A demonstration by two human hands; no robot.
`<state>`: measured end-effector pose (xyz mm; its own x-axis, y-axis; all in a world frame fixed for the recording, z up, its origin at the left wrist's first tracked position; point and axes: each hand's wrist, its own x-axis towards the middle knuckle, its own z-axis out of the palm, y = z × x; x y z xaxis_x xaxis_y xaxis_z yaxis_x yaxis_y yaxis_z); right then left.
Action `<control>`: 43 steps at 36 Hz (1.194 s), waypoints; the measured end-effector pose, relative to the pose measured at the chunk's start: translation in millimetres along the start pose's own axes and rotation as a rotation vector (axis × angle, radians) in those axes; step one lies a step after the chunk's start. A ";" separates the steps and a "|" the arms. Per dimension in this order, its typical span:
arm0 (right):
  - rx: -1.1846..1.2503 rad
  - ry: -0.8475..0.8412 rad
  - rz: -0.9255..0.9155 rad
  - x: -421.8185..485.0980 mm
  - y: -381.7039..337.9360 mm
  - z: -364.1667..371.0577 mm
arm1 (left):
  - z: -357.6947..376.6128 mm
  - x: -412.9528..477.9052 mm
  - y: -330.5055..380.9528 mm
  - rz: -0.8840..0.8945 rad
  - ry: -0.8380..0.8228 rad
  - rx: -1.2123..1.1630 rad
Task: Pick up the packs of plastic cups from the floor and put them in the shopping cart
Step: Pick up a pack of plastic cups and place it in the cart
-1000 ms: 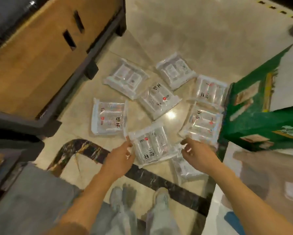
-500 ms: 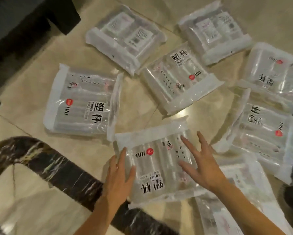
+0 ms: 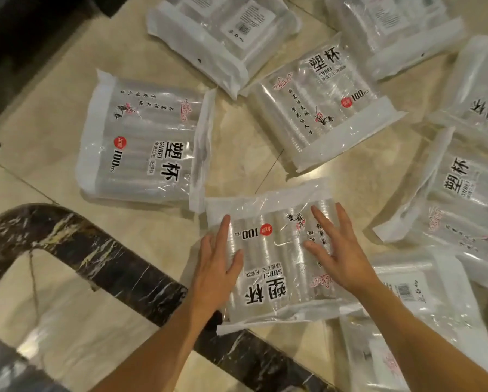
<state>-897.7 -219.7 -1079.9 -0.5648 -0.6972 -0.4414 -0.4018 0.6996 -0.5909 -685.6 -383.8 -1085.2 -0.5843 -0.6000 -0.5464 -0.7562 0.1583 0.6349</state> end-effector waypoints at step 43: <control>-0.129 -0.118 -1.097 -350.4 -875.7 -420.0 | -699.4 -654.4 336.1 0.041 1.047 -0.081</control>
<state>-650.7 -522.2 -124.2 0.2123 -0.9540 0.2118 -0.7175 -0.2993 -0.6290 -351.4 -486.4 -132.2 -0.0335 -0.9799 0.1967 -0.6970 0.1640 0.6981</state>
